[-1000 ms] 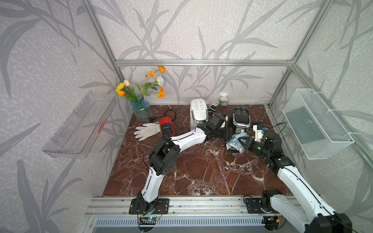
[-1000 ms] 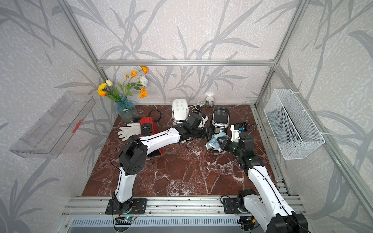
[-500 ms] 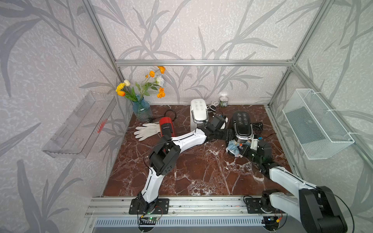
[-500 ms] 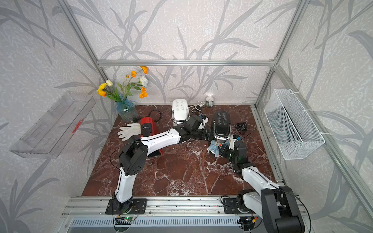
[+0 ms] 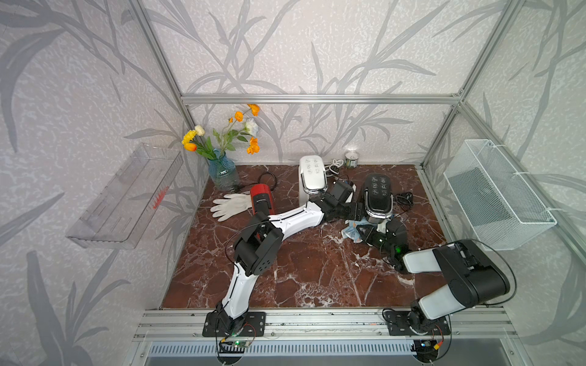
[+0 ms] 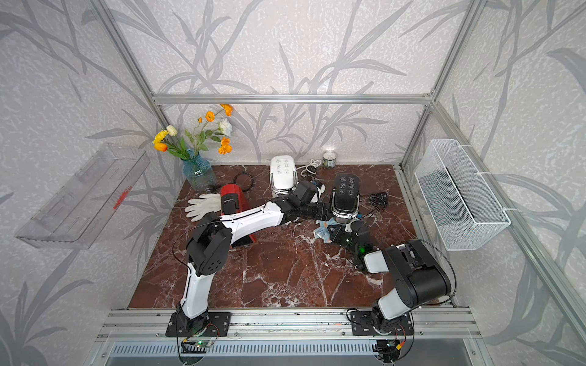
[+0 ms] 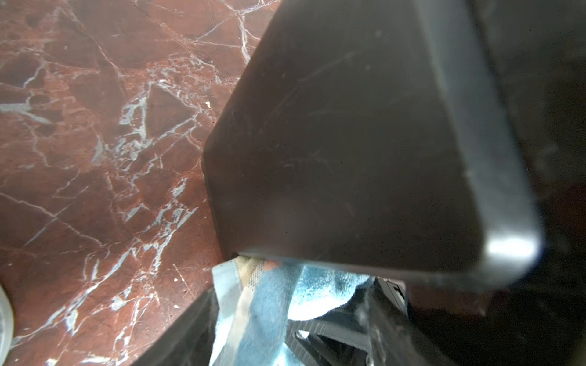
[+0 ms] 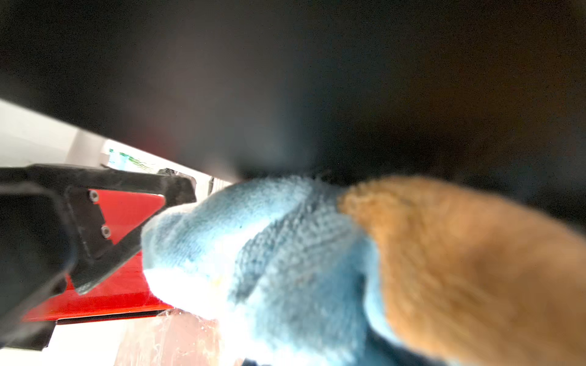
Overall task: Wipe the surface of a coffee machine
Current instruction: Wipe the dirt from the surface of the coffee machine.
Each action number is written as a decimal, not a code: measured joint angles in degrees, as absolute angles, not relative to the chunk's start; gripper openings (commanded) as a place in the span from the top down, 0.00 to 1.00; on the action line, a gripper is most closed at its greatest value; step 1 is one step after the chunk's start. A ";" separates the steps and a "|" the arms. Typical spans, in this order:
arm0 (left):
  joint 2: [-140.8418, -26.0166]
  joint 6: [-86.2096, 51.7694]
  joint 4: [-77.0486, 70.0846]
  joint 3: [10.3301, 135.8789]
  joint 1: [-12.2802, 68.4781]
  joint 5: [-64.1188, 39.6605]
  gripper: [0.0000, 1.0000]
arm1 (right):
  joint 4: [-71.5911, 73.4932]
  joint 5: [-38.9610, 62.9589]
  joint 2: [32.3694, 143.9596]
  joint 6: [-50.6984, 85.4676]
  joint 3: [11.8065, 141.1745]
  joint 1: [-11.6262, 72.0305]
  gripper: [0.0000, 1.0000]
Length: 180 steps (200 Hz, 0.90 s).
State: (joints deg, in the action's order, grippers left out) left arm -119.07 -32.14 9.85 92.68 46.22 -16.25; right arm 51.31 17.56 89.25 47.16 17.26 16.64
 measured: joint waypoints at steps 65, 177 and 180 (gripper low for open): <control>-117.71 -32.01 9.50 91.90 46.78 -16.38 0.28 | 47.88 15.33 81.54 46.76 12.75 10.92 1.00; -111.26 -31.83 7.16 85.65 46.81 -16.60 0.27 | 4.19 5.13 46.65 38.35 15.62 2.02 1.00; -110.91 -31.81 7.18 85.41 46.81 -16.62 0.27 | 3.27 5.17 45.93 38.06 16.14 2.02 1.00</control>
